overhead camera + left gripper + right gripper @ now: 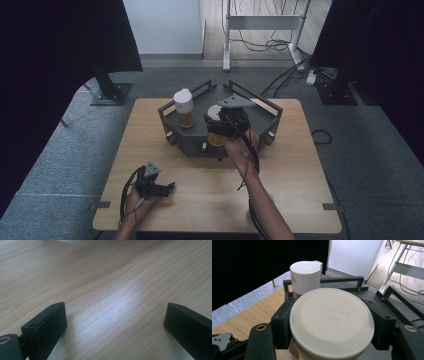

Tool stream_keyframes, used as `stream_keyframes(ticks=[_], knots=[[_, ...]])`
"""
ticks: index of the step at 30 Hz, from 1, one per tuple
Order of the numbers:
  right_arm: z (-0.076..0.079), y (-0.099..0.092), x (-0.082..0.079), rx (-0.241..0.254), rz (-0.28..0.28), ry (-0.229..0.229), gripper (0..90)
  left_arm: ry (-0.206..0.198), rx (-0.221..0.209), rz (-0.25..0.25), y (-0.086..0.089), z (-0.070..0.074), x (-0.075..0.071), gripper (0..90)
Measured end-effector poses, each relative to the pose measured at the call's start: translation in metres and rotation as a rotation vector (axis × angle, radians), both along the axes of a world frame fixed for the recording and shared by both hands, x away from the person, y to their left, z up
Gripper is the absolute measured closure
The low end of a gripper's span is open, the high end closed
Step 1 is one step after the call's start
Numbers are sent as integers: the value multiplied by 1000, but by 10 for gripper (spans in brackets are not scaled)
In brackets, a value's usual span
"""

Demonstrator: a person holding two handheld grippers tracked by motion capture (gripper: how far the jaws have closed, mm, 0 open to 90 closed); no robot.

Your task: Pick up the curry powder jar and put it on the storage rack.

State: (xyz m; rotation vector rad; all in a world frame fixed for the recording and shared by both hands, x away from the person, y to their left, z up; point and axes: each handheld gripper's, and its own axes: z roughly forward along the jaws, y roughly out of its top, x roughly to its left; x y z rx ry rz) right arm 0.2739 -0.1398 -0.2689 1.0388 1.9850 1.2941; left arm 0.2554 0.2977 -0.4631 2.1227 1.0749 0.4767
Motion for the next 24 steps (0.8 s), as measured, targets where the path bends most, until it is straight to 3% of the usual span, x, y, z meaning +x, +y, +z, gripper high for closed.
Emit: stream_keyframes(ticks=[5, 13, 24], knots=[[2, -3, 9, 0, -10, -15, 329, 0, 0, 1, 0, 0, 0, 43], [3, 1, 21, -51, -29, -50, 329, 0, 1, -3, 0, 0, 0, 43], [-2, 0, 37, -32, -61, -46, 329, -1, 2, -6, 0, 0, 0, 43]])
